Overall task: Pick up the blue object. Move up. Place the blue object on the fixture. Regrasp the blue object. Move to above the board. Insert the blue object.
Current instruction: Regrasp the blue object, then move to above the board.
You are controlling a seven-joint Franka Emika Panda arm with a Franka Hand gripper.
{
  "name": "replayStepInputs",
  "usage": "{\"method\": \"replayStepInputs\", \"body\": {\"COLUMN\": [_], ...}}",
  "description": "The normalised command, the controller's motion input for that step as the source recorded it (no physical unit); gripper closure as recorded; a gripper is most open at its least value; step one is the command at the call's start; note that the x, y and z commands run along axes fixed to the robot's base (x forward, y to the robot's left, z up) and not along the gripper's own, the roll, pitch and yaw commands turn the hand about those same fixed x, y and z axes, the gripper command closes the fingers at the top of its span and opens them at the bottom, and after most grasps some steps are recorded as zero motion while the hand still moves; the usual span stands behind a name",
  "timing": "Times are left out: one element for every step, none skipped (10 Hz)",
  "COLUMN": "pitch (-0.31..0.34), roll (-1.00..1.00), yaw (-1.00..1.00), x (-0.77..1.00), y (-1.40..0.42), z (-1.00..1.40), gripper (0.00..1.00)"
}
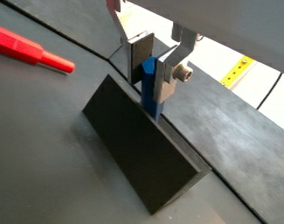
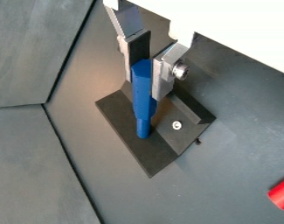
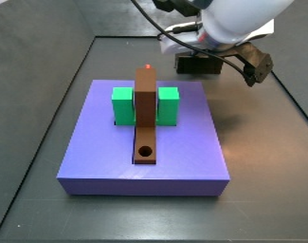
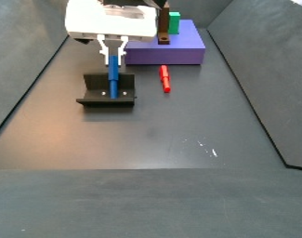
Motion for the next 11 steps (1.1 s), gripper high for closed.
{"method": "replayStepInputs", "body": {"pitch": [0.0,0.0,0.0,0.008,0.018,-0.003,0.019,0.02,0.014,0.036,0.046], "roll": [0.0,0.0,0.0,-0.01,-0.04,-0.01,0.02,-0.01,0.0,-0.01,-0.01], "yaw": [0.0,0.0,0.0,0.06,0.06,0.04,0.03,0.02,0.02,0.01,0.01], "x": [0.0,0.0,0.0,-0.01,-0.04,-0.03,-0.01,-0.01,-0.01,0.01,0.02], "y": [0.0,0.0,0.0,-0.01,-0.03,-0.02,-0.04,-0.04,-0.02,-0.04,-0.03], "z": [0.0,0.0,1.4,1.4,1.4,1.4,1.4,1.4,1.4,0.74,0.46], "gripper": [1.0,1.0,1.0,1.0,1.0,1.0,1.0,1.0,1.0,1.0,1.0]}}
